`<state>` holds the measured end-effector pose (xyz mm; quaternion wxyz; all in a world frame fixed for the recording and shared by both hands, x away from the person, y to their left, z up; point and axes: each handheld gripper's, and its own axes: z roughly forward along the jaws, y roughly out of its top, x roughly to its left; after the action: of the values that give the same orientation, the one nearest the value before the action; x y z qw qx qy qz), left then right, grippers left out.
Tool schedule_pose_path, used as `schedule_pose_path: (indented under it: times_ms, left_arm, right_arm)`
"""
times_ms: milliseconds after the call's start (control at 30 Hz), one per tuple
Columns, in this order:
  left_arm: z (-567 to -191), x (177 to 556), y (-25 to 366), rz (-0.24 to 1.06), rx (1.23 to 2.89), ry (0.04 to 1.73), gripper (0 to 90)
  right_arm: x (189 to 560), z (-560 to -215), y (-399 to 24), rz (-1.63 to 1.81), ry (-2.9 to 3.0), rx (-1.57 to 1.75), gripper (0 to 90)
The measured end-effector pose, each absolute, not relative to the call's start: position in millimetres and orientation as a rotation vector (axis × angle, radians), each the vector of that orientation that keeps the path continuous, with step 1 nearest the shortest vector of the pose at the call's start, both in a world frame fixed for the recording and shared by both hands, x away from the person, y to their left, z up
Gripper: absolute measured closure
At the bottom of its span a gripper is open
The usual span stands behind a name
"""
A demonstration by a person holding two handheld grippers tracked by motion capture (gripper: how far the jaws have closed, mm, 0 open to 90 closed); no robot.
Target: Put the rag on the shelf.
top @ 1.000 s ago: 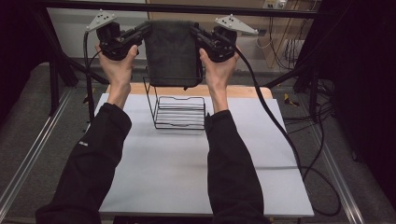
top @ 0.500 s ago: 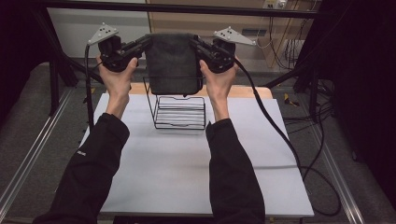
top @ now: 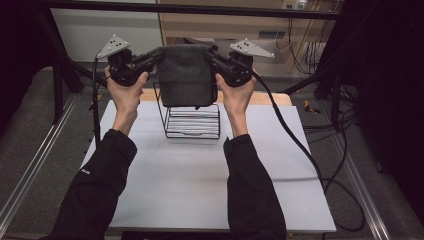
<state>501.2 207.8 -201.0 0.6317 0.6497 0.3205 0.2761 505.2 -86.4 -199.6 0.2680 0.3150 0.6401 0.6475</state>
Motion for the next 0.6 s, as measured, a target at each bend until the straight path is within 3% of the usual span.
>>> schedule_pose_path:
  times_ms: [600]
  left_arm:
    - [-216, 488, 213, 0.621, 1.525, 0.710, 80.1]
  right_arm:
    - [493, -211, -88, 1.726, 1.799, 0.793, 82.2]
